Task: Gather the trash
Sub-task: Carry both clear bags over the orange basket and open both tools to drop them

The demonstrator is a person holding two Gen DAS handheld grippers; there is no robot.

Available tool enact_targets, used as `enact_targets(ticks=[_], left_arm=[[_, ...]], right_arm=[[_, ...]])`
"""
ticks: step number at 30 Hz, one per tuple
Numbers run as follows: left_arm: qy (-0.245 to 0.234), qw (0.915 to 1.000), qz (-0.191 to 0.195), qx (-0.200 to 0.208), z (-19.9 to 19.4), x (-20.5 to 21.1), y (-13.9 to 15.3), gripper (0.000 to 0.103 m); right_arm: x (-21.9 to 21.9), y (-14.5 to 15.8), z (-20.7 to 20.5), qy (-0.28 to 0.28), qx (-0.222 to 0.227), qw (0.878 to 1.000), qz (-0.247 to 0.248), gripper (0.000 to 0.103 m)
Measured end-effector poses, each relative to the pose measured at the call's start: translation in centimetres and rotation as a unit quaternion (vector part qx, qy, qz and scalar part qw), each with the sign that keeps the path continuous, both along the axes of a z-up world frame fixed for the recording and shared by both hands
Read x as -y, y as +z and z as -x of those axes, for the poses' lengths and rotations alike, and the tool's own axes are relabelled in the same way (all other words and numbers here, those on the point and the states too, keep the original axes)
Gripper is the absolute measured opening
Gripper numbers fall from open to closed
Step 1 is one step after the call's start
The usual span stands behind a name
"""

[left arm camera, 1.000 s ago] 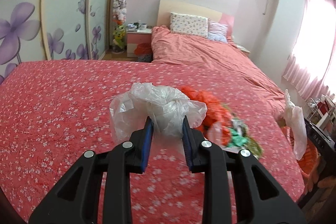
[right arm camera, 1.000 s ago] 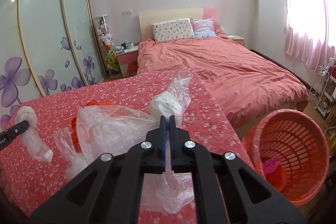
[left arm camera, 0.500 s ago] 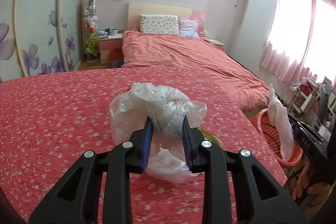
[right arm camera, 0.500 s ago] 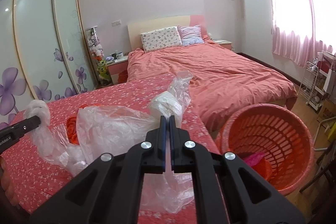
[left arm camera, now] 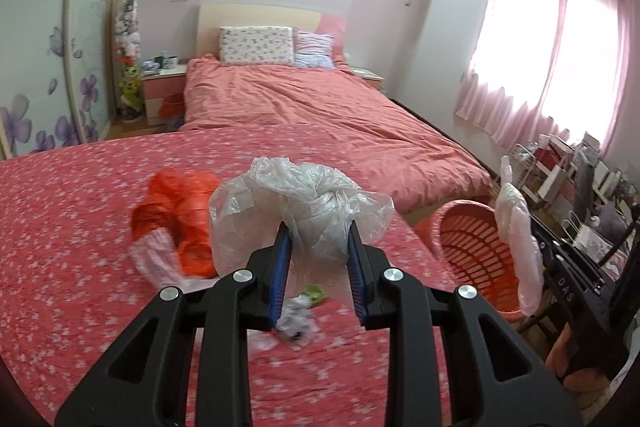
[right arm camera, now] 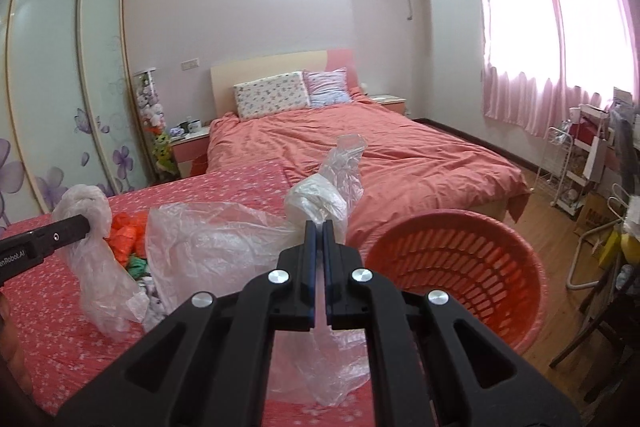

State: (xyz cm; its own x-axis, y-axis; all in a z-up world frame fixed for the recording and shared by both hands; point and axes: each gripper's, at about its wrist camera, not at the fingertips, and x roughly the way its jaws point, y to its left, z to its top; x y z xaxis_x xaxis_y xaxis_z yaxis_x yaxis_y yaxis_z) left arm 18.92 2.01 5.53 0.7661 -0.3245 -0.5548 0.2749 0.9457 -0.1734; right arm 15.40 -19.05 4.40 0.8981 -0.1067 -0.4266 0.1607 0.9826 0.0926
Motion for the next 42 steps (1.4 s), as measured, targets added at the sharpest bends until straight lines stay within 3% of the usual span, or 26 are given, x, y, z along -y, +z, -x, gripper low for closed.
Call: enact_targets(ticks=[12,26,42], left_arm=[[-0.069,0.9975,0.010,-0.013,-1.2,6.3,-1.4,0.027],[-0.157,0.9874,0.014,-0.016,-1.8,14.8,-2.8,0.027],[-0.213,0.9763,0.006,-0.037,-3.5,21.3,-4.9,0.028]], right_arm=[[5.9,-1.9,0.8,-0.060,-0.012,0.998,-0.011,0.005],[12.3,-3.4,1.4,-0.116,-0.014,0.993,-0.022,0.005],[17.5,-5.0,-0.1,-0.145,-0.017,0.989,-0.035,0.006]])
